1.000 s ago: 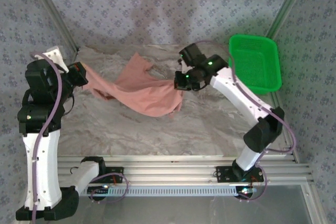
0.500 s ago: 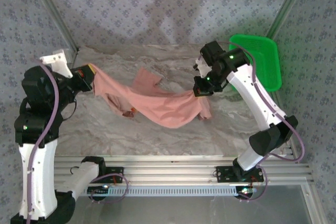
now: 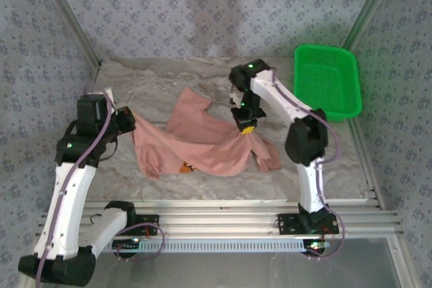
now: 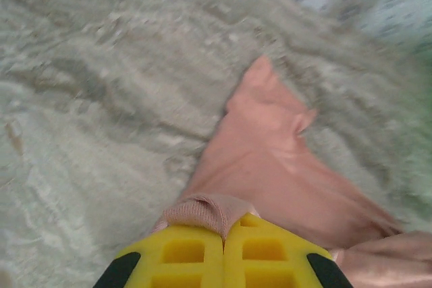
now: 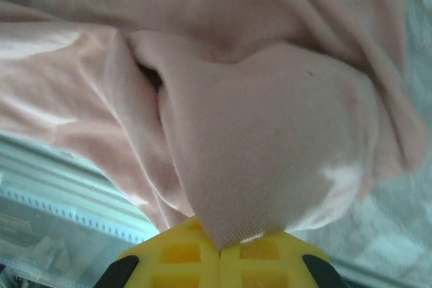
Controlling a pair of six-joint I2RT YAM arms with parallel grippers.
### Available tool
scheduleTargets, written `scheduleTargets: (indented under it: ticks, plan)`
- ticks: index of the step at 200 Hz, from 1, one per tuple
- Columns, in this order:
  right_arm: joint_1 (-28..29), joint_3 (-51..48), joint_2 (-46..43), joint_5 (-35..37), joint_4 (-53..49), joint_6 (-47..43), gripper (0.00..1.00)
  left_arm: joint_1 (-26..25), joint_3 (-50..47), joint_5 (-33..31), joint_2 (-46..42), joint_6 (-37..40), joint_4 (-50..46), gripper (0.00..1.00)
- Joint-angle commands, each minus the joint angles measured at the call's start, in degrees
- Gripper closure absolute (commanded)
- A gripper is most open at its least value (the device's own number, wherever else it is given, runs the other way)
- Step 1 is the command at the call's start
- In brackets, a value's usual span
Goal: Fold and stack the t-shirts
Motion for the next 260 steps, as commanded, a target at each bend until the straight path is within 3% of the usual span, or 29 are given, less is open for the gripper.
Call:
scheduleTargets:
  ticks: [1, 18, 27, 49, 68, 92, 122, 164, 204, 231, 260]
  plan:
    - [1.7, 9.7, 7.3, -0.8, -1.2, -1.4, 0.91, 0.4, -0.8, -6.9, -0.7, 1.9, -2.0, 1.0]
    - [2.4, 16.4, 12.7, 0.6, -1.7, -1.8, 0.75, 1.2, -2.2, -9.2, -0.6, 2.4, -2.7, 1.0]
    - [2.5, 18.8, 14.0, 2.7, -0.9, -1.6, 0.58, 1.4, -2.6, -10.0, -0.5, 2.5, -3.0, 1.0]
    - [2.2, 17.6, 10.8, 7.1, 2.0, 0.4, 0.38, 1.8, -3.6, -10.5, 0.1, 2.3, -3.2, 1.0]
    - [1.7, 7.9, 1.5, 9.7, 6.2, 1.8, 0.29, 2.1, -4.0, -10.2, -0.1, 2.1, -3.2, 1.0]
    - [-0.1, -11.9, -13.9, 10.7, 12.9, 5.6, 0.22, 2.3, -4.2, -9.1, -0.7, 1.8, -3.1, 1.0]
    - [-5.3, -36.6, -29.5, 5.3, 22.6, 10.9, 0.2, 2.3, -4.8, -6.1, -2.2, 1.2, -1.4, 1.0]
    - [-6.0, -51.6, -31.4, 3.7, 34.0, 11.8, 0.19, 1.9, -5.1, -0.3, -4.0, 1.2, 1.8, 1.0]
    - [-4.4, -55.5, -27.3, 2.9, 40.9, 13.5, 0.2, 1.8, -4.7, 0.4, -5.7, 1.9, 1.3, 1.0]
    - [-1.9, -54.5, -22.4, 7.1, 40.3, 13.3, 0.21, 1.9, -4.0, 0.0, -7.2, 2.4, -0.4, 1.0]
    - [-0.9, -54.3, -19.0, 12.1, 39.0, 14.3, 0.31, 1.9, -3.8, -1.0, -8.8, 2.8, -1.9, 1.0]
